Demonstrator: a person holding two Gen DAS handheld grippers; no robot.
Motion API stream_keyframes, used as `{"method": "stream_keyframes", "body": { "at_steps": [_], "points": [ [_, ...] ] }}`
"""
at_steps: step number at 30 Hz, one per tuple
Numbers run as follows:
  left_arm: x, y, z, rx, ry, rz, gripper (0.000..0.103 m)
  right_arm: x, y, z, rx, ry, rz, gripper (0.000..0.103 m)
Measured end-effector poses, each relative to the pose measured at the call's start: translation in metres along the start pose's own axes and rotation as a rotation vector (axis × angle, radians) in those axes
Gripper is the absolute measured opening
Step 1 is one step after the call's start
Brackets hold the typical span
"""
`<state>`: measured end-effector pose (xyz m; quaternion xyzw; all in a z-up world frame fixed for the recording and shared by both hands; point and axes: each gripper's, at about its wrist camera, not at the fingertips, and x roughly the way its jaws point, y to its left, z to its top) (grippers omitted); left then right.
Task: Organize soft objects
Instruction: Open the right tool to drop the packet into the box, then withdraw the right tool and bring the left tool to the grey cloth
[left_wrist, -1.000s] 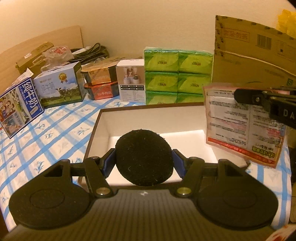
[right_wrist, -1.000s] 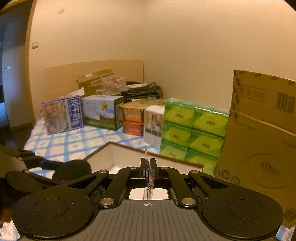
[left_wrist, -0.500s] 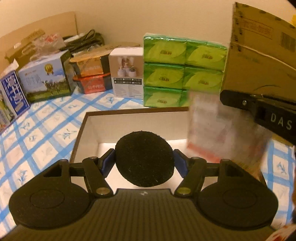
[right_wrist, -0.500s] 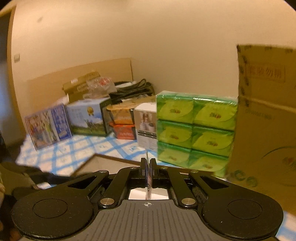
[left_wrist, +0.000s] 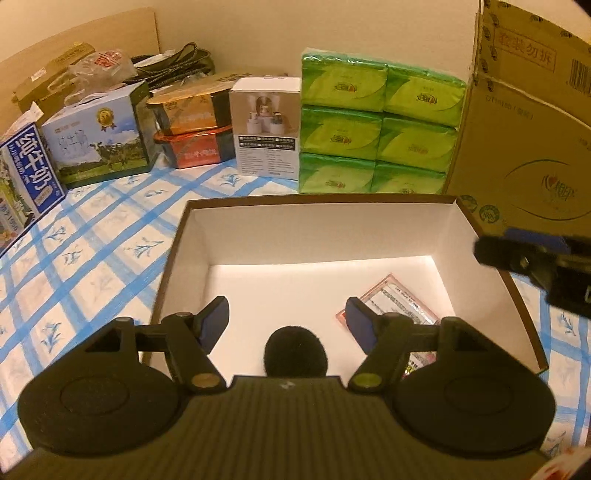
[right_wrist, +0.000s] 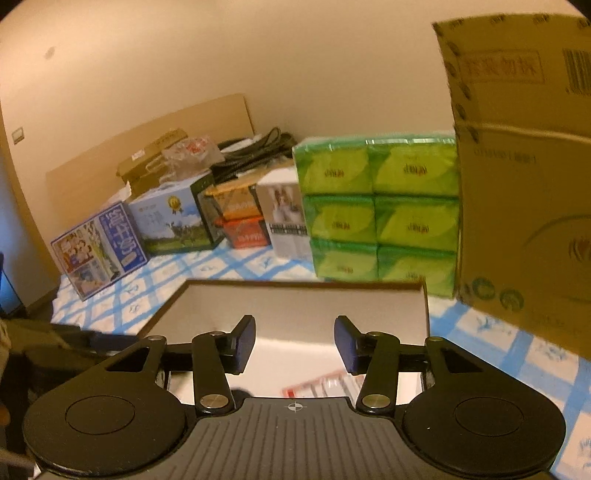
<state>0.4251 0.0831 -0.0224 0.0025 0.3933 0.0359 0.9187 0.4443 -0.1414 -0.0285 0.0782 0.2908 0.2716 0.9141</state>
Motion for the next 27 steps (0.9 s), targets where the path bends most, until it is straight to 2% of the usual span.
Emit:
{"method": "stream_keyframes", "body": {
  "at_steps": [7, 16, 27],
  "points": [
    [-0.032, 0.007, -0.016, -0.006, 0.0, -0.006, 0.068, -0.025, -0.002, -0.017, -0.005, 0.03, -0.006, 0.049],
    [-0.097, 0.011, -0.046, -0.035, -0.033, -0.032, 0.068, -0.079, 0.008, -0.04, -0.004, 0.041, 0.001, 0.051],
    [-0.182, 0.02, -0.093, -0.082, -0.061, -0.016, 0.069, -0.159, 0.029, -0.066, -0.009, 0.015, -0.001, 0.065]
  ]
}}
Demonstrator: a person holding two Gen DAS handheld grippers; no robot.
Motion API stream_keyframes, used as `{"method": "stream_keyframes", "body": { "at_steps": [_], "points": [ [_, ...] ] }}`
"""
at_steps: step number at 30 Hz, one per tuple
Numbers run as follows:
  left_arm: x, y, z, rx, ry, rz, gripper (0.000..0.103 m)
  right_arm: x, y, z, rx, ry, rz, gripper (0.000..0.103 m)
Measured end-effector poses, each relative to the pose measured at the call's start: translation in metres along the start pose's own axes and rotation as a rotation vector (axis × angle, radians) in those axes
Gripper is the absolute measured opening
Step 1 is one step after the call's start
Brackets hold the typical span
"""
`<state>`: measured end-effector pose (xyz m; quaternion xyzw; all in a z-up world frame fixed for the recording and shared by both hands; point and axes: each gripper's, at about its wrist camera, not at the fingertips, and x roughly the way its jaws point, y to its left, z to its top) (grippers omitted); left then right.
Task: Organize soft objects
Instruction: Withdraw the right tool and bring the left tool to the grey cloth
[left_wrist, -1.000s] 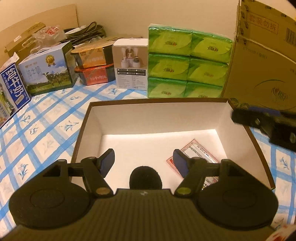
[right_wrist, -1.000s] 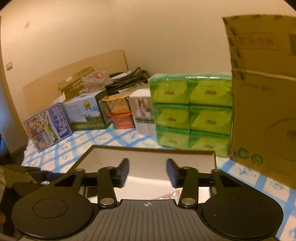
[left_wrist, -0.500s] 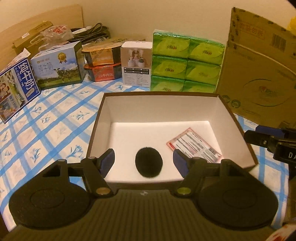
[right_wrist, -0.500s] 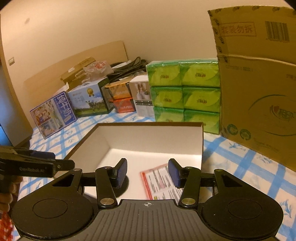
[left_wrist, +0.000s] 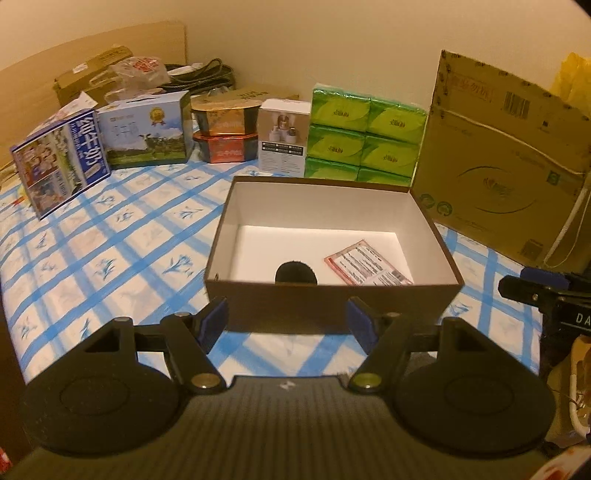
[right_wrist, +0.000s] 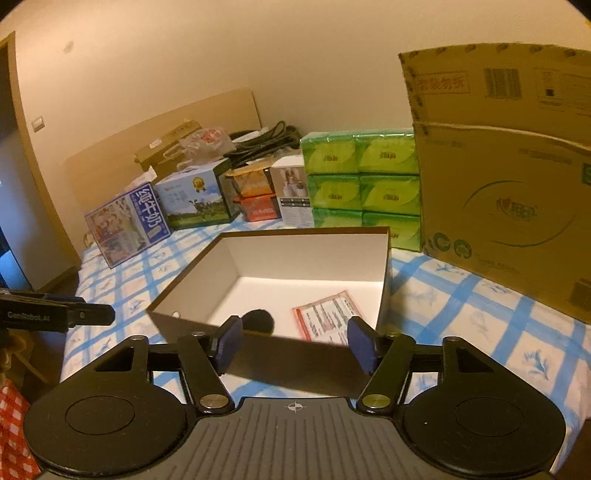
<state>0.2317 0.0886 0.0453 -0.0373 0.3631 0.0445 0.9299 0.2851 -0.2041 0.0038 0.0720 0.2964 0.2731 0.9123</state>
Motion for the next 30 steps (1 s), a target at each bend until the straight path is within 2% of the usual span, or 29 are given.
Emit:
{"method": "stream_keyframes", "body": {
  "at_steps": [7, 13, 18, 22, 30],
  "points": [
    [-0.047, 0.002, -0.031, -0.012, -0.026, 0.019, 0.069, -0.04, 0.013, -0.021, 0.007, 0.001, 0.025, 0.068],
    [-0.072, 0.002, -0.064, -0.05, -0.012, 0.017, 0.07, -0.066, 0.023, -0.041, 0.012, 0.013, 0.034, 0.069],
    [-0.086, -0.003, -0.085, -0.075, 0.008, 0.009, 0.07, -0.084, 0.027, -0.06, 0.019, 0.031, 0.035, 0.069],
    [-0.099, -0.01, -0.102, -0.06, -0.002, 0.019, 0.07, -0.094, 0.031, -0.073, 0.017, 0.052, 0.043, 0.069],
    [-0.107, -0.026, -0.131, -0.031, -0.003, -0.014, 0.07, -0.098, 0.041, -0.099, -0.011, 0.104, 0.053, 0.069]
  ]
}}
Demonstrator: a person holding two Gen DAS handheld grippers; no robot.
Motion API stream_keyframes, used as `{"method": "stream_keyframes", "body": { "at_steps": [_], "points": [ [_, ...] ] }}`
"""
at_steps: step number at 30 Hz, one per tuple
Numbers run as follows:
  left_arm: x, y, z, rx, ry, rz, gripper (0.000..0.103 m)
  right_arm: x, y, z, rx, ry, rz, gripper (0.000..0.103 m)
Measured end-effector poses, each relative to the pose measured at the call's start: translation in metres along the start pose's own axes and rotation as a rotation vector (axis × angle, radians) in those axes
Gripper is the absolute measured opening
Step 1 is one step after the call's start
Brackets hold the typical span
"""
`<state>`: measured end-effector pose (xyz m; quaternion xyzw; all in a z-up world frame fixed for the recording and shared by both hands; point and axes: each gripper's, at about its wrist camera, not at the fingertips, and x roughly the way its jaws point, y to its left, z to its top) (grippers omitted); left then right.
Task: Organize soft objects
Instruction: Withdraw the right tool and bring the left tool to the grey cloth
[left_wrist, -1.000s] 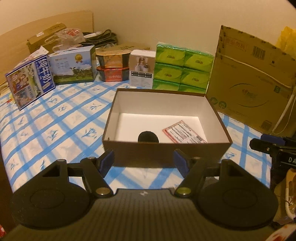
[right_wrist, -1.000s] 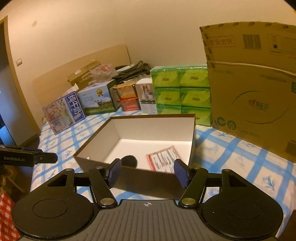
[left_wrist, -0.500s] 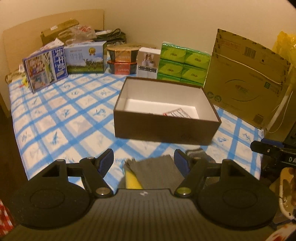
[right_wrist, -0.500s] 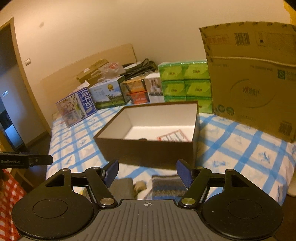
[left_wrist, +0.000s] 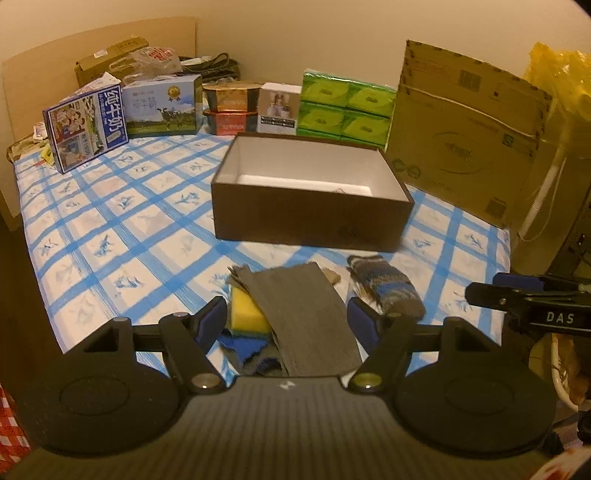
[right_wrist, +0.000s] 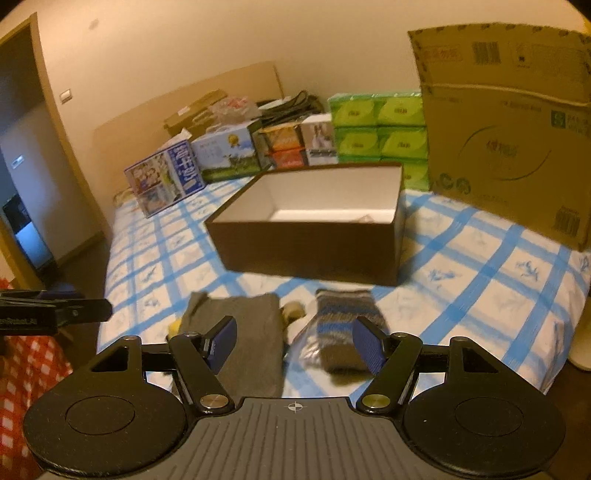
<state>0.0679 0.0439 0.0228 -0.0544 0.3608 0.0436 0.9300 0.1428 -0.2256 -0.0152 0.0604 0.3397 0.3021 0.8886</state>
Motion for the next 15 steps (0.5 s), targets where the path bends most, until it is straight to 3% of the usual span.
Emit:
{"method": "stream_keyframes", "body": {
  "at_steps": [15],
  "points": [
    [0.05, 0.007, -0.028, -0.034, 0.054, -0.045, 0.069, 0.029, -0.004, -0.024, 0.008, 0.097, -0.04, 0.069]
  ]
}}
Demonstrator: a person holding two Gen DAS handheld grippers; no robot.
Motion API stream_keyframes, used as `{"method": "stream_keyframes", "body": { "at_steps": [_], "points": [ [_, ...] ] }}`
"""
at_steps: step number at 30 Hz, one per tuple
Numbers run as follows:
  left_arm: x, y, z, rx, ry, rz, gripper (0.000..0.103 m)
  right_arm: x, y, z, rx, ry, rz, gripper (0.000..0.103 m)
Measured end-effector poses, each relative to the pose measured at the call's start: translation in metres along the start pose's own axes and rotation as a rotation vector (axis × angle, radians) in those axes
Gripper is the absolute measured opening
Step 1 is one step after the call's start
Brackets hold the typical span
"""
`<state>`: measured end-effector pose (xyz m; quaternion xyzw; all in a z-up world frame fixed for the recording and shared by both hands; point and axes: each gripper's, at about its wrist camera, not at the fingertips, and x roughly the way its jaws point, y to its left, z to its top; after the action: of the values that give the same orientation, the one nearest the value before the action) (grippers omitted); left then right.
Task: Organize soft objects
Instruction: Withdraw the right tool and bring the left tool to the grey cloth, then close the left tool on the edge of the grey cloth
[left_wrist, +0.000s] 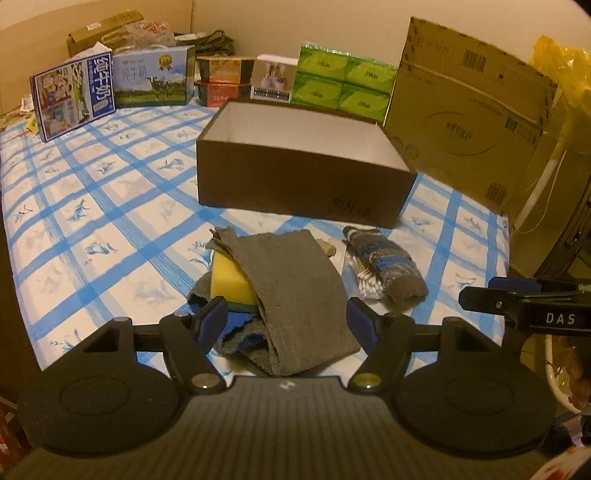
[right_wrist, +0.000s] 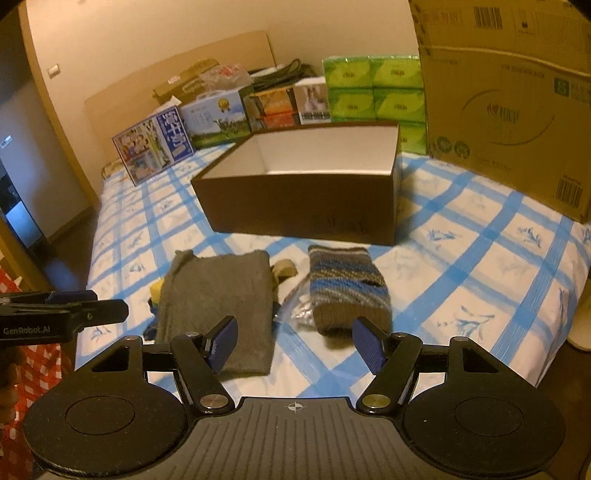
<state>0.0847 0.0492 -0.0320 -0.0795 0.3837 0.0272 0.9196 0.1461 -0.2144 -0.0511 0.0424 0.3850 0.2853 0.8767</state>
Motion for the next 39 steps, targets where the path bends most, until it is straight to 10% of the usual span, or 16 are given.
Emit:
{"method": "stream_keyframes", "body": {
  "at_steps": [21, 29, 39],
  "points": [
    [0.087, 0.015, 0.007, -0.102, 0.155, -0.058, 0.05, 0.049, -0.026, -0.005, 0.064, 0.111, -0.038, 0.069],
    [0.085, -0.004, 0.011, -0.03, 0.13, -0.023, 0.011, 0.055, -0.032, -0.008, 0.087, 0.124, -0.043, 0.069],
    [0.093, -0.042, 0.021, 0.089, 0.105, -0.039, 0.02, 0.057, -0.04, -0.009, 0.114, 0.13, -0.058, 0.069]
  ]
}}
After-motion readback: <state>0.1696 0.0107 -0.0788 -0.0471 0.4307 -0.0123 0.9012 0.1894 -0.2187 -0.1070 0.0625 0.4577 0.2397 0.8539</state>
